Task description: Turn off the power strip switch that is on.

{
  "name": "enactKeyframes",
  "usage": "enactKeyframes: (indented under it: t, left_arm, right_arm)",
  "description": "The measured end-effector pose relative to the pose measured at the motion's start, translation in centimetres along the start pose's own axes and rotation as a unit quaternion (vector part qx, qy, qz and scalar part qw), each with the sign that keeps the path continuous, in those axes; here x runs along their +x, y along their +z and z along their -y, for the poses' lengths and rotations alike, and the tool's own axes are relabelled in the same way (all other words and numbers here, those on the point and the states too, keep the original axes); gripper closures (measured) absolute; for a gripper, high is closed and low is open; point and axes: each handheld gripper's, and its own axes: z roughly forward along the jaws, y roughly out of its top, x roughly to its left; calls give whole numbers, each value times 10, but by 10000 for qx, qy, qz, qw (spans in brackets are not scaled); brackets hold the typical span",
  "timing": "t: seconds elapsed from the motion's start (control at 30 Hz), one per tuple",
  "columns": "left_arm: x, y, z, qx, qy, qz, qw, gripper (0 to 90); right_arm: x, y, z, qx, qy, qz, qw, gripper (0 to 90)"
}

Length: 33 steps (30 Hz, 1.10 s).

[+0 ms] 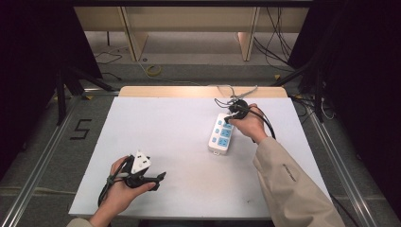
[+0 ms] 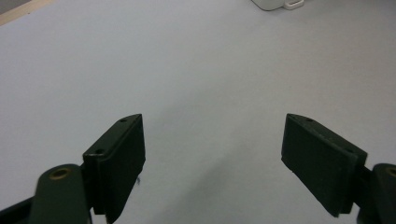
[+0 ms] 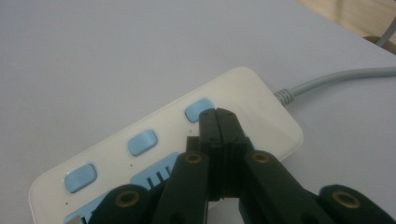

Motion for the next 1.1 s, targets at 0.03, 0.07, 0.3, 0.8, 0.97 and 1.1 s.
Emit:
enactKeyframes:
  t: [0.03, 0.07, 0.3, 0.8, 0.97, 1.1]
  left_arm:
    - [0, 0, 0, 0, 1, -1, 10000, 214]
    - [0, 0, 0, 0, 0, -3, 10000, 214]
    - [0, 0, 0, 0, -2, -8, 10000, 214]
    - [0, 0, 0, 6, -11, -2, 10000, 214]
    - [0, 0, 0, 6, -12, -3, 10000, 214]
    - [0, 0, 0, 6, -16, -5, 10000, 214]
  right_arm:
    - [0, -1, 1, -11, -9, 12, 10000, 900]
    - [-1, -2, 1, -26, -5, 11, 10000, 900]
    - [-3, -9, 8, -76, 0, 38, 10000, 900]
    - [-6, -22, 21, -146, 42, 46, 9999, 900]
    - [-7, -26, 26, -167, 56, 69, 9998, 900]
    - [-6, -30, 29, -187, 62, 63, 9998, 900]
